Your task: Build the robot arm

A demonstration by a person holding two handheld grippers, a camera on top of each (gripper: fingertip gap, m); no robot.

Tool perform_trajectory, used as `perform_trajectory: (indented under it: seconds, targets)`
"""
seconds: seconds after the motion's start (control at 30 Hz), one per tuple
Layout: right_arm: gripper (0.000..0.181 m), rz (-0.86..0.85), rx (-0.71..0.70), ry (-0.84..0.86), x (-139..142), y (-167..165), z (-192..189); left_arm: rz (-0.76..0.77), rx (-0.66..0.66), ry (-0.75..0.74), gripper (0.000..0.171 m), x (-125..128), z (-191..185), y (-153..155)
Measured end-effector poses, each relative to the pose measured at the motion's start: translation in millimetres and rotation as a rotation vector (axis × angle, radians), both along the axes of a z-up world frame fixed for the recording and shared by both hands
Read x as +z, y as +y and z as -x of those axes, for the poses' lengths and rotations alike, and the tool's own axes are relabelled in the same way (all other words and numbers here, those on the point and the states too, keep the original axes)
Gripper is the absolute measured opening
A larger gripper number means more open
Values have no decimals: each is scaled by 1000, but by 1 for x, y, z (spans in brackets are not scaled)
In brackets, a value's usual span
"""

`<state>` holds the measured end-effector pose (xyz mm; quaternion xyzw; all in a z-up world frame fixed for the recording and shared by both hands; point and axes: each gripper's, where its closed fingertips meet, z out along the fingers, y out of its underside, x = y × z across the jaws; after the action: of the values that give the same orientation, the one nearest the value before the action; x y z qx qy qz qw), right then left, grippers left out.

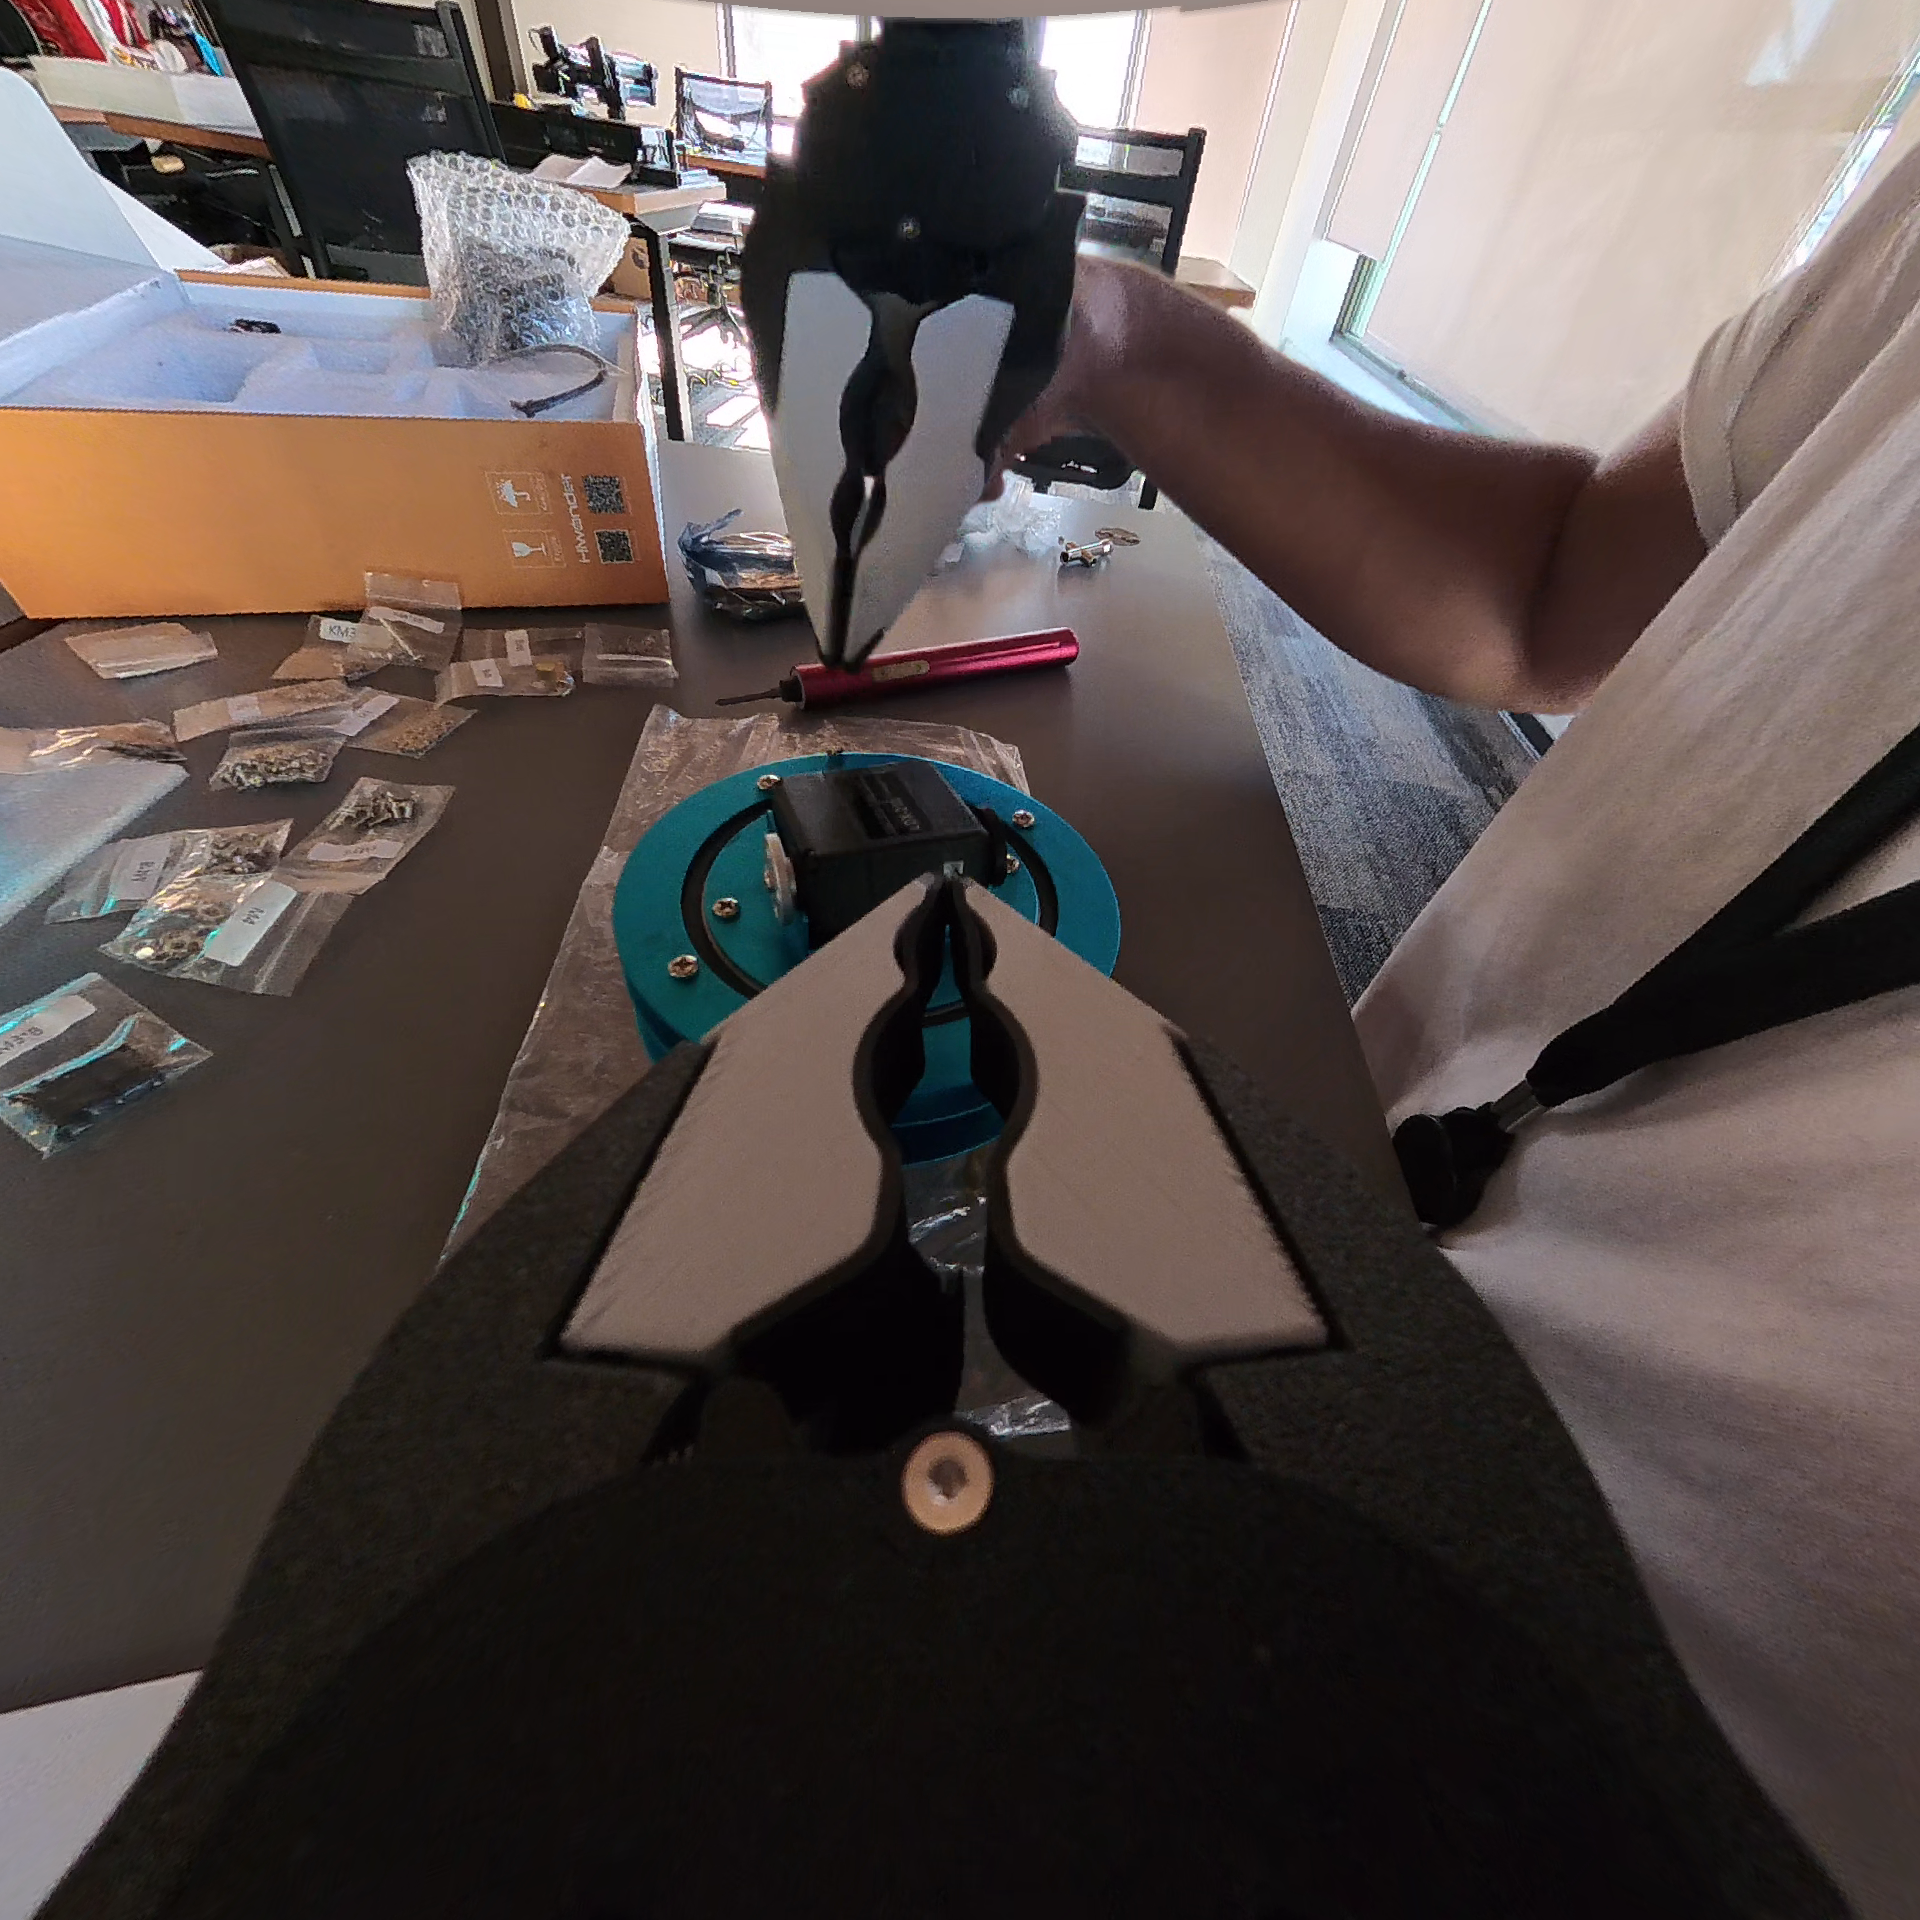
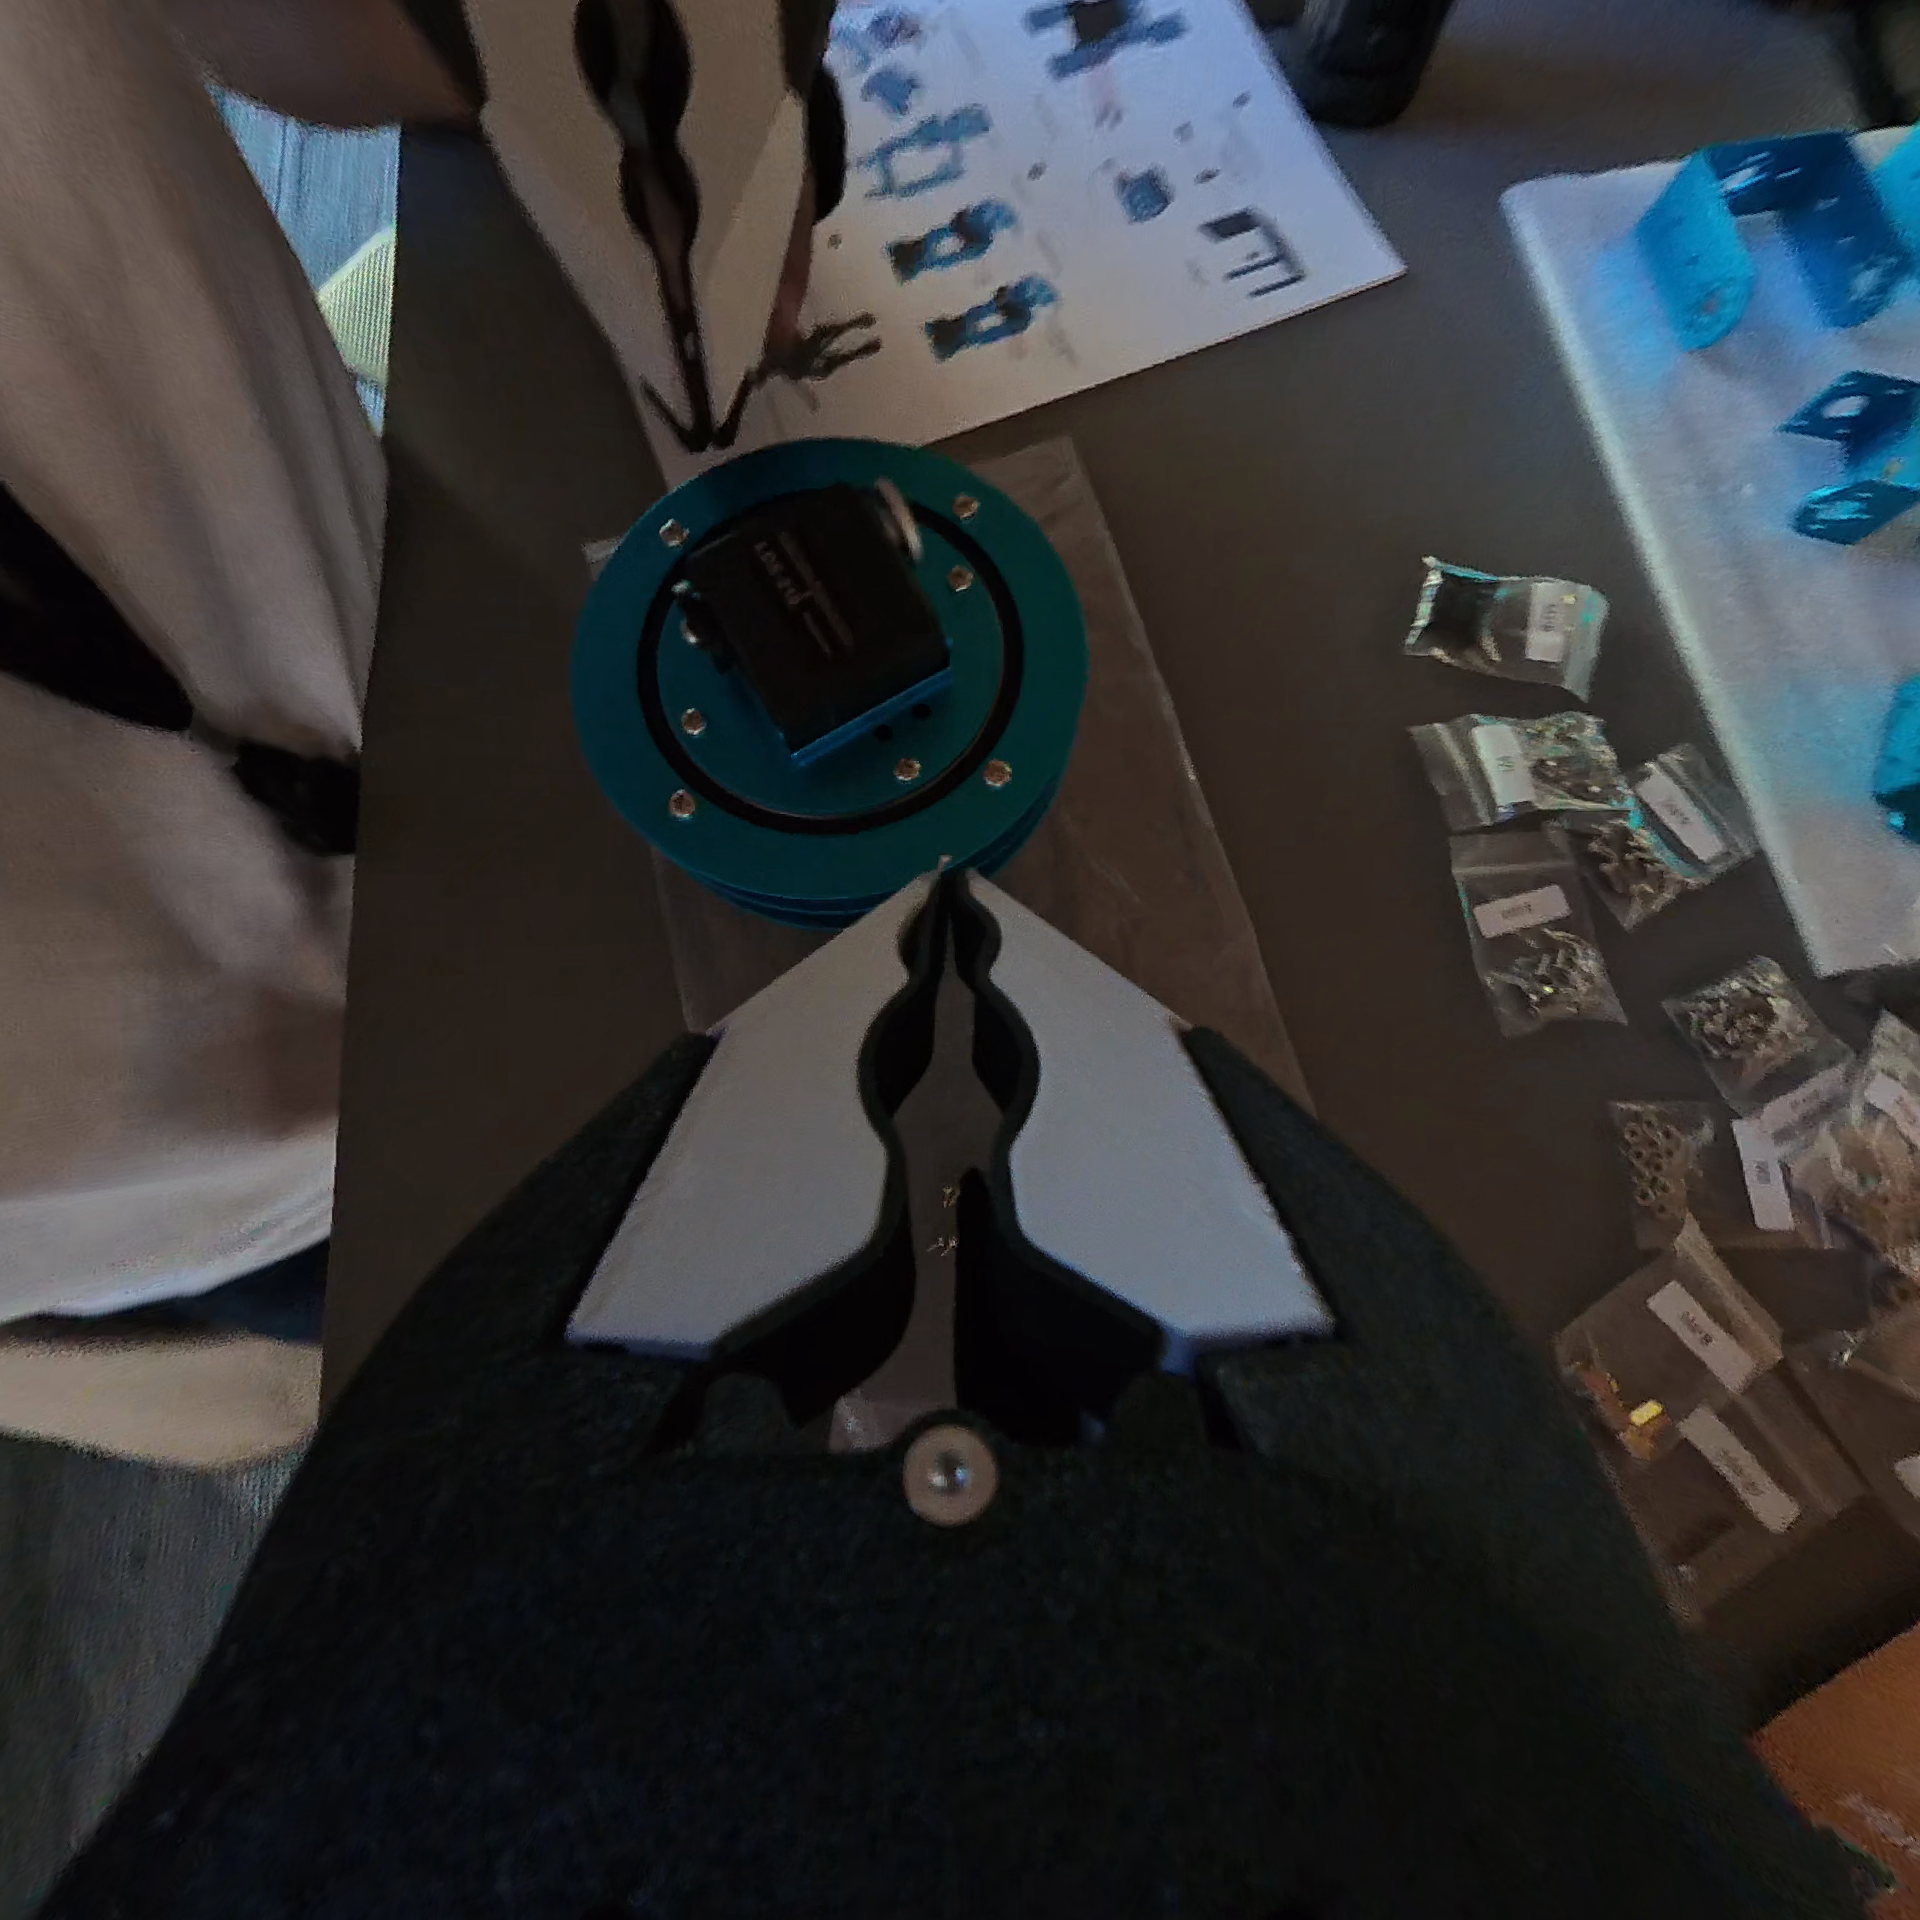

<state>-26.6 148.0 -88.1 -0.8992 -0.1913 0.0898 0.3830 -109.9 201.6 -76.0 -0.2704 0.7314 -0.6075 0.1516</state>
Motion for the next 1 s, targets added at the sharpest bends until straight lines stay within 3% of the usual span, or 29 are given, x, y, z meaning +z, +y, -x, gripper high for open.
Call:
perform_trajectory:
  seconds: [0.13,0.27,0.4,0.6,0.73,1.0]
  targets:
    - [10,-61,-92,85,0,1,-3,8,2,5,0,0,-1,0]
    - [16,72,-151,95,-21,-5,-4,10,-3,9,0,0,0,-1]
    - [16,148,-266,-8,-41,-29,-25,-9,6,-9,0,0,0,1]
    - [17,195,-305,-58,-76,-53,-7,20,19,6,0,3,-5,5]
    - [14,81,-406,-46,-78,-43,-9,8,29,-11,0,5,-6,6]
    - [10,133,-433,-5,-94,-39,-15,8,33,-3,0,3,-8,9]
